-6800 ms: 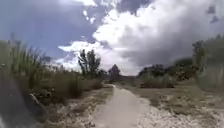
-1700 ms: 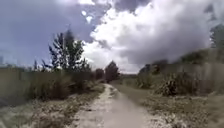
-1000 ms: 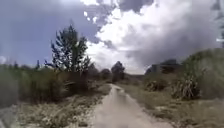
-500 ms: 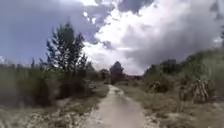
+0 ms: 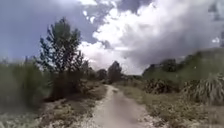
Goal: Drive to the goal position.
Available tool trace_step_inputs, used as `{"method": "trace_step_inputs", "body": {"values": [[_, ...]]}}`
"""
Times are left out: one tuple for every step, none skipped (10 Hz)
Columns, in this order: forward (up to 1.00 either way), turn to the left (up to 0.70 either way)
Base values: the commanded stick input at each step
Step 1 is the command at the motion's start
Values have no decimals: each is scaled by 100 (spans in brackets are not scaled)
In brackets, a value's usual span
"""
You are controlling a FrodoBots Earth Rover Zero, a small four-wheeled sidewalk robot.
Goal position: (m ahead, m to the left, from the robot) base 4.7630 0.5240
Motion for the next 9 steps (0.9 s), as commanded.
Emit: {"method": "trace_step_inputs", "body": {"values": [[85, 27], [85, 11], [85, 0], [85, 0], [85, 0], [85, 0], [85, 0], [85, 0], [85, 0]]}}
